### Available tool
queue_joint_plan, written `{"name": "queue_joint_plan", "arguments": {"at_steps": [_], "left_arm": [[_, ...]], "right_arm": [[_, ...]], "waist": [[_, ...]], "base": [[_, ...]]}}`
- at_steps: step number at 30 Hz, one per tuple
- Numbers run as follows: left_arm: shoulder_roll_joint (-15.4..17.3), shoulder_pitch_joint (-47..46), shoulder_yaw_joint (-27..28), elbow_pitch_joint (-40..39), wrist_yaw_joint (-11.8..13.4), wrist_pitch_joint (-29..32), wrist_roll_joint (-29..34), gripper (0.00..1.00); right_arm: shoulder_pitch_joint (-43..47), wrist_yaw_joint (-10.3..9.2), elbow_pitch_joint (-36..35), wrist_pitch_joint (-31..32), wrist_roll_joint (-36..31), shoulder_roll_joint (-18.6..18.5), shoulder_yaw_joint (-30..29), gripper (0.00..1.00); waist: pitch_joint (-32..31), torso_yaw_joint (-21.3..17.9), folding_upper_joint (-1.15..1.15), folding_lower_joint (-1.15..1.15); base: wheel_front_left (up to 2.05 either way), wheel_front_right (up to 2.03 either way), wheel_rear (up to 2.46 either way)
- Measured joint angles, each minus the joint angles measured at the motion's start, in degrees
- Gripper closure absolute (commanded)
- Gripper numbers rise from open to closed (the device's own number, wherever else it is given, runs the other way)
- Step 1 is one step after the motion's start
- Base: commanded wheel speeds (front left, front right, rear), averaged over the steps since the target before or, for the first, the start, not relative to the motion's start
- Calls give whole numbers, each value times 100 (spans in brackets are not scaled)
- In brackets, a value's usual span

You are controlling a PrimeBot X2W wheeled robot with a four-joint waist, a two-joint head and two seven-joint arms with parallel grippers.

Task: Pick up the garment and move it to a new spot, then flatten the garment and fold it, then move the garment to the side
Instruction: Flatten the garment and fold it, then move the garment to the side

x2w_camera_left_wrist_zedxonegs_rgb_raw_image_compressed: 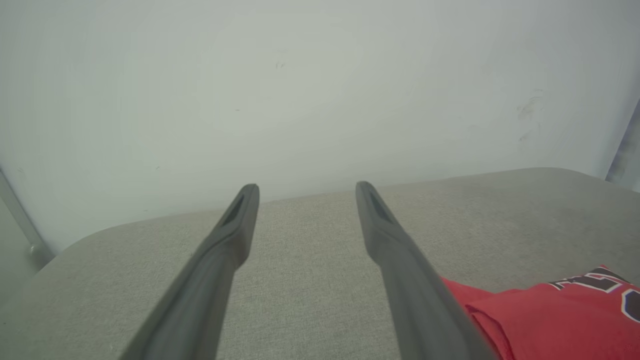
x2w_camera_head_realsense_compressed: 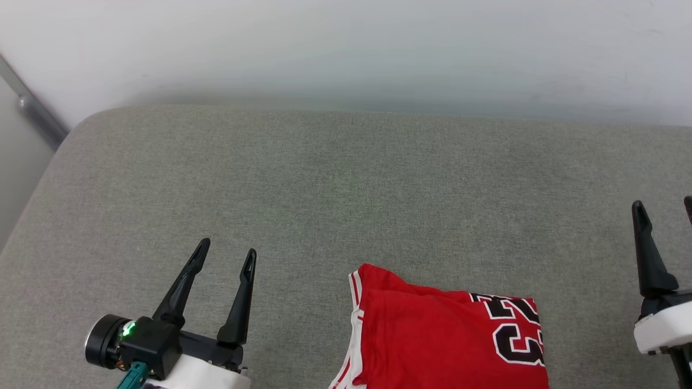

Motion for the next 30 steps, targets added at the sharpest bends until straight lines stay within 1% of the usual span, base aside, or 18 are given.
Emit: {"name": "queue_joint_plan", "arguments": {"at_steps": [6, 11, 14, 18, 25, 27, 30], "left_arm": [[-1, 2, -52, 9, 0, 0, -14, 0], [-1, 62, -57, -2, 0, 0, -46, 0], [-2, 102, -62, -11, 0, 0, -47, 0], [-1, 109, -80, -18, 0, 0, -47, 0], [-9, 108, -80, -19, 0, 0, -48, 0], [-15, 108, -83, -19, 0, 0, -48, 0], [-19, 108, -82, -13, 0, 0, -49, 0]], "right_arm": [[375, 0, -286, -570, -298, 341, 36, 0], [585, 0, -232, -776, -245, 751, 53, 0], [612, 0, -188, -838, -269, 845, 126, 0], [613, 0, -145, -838, -302, 870, 197, 0], [610, 0, -157, -669, -280, 789, 174, 0], [614, 0, -166, -444, -270, 732, 225, 0], [626, 0, -180, 235, -148, 572, 303, 0]], "waist": [[-17, -13, 0, 0], [-59, -32, 0, 0], [-73, -48, 0, 0], [-81, -54, 0, 0], [-99, -38, 0, 0], [-93, -31, 0, 0], [-68, -23, 0, 0]], "base": [[0, 0, 0], [0, 0, 0], [0, 0, 0], [0, 0, 0], [0, 0, 0], [0, 0, 0], [0, 0, 0]]}}
